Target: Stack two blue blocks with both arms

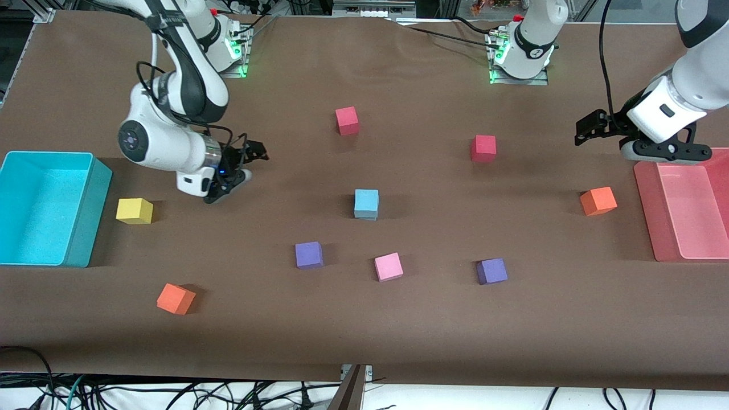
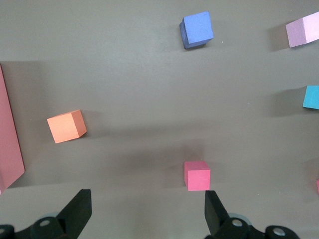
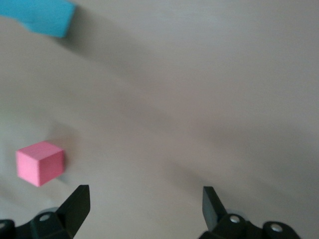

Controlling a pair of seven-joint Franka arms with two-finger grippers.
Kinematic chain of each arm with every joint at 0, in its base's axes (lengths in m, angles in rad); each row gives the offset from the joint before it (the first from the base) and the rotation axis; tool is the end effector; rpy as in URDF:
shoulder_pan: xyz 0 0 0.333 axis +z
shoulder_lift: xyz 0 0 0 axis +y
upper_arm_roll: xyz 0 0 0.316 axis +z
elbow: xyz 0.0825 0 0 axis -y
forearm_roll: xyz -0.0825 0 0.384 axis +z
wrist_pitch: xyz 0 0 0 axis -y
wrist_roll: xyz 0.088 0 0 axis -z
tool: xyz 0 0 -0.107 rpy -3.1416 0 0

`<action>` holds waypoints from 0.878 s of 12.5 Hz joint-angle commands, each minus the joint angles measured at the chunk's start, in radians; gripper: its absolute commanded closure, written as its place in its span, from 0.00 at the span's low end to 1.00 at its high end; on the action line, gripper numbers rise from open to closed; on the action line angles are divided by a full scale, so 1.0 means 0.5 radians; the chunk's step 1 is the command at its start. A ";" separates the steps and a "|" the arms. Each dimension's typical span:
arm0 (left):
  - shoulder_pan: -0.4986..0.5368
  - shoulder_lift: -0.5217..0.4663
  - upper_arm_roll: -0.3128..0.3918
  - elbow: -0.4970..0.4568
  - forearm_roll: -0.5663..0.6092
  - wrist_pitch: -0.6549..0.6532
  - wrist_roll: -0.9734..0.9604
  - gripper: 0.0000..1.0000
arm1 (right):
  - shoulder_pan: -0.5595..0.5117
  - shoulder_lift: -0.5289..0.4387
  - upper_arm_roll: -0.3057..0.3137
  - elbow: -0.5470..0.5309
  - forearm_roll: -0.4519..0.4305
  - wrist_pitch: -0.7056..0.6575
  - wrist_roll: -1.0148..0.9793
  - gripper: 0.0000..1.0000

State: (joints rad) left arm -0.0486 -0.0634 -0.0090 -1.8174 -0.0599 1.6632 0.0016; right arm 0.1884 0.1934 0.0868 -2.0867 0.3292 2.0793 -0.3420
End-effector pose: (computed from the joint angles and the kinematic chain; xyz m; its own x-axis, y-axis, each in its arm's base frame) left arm 0.5317 -0.0367 0.5504 0.9944 -0.0533 -0.0907 -0.0482 -0.9971 0.0584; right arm 0.5284 0.1655 0.3201 0.8952 0.4289 -0.1208 0.3739 -0.8704 -0.3202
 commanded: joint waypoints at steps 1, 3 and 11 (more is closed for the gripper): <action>0.008 -0.027 -0.010 -0.004 0.040 -0.035 0.037 0.00 | -0.204 -0.196 0.014 0.010 -0.319 -0.115 0.373 0.00; 0.002 -0.027 -0.022 0.002 0.040 -0.028 0.034 0.00 | -0.346 -0.288 0.014 0.163 -0.422 -0.371 0.481 0.00; 0.008 -0.036 -0.031 -0.004 0.040 -0.035 0.024 0.00 | -0.239 -0.356 -0.284 0.860 -0.677 -0.894 1.015 0.00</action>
State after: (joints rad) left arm -0.0489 -0.0641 -0.0177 -1.8173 -0.0599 1.6613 0.0025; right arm 0.0301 -0.0012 -0.0108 -1.7131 0.0101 1.6904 0.1380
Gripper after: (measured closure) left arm 0.000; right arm 0.000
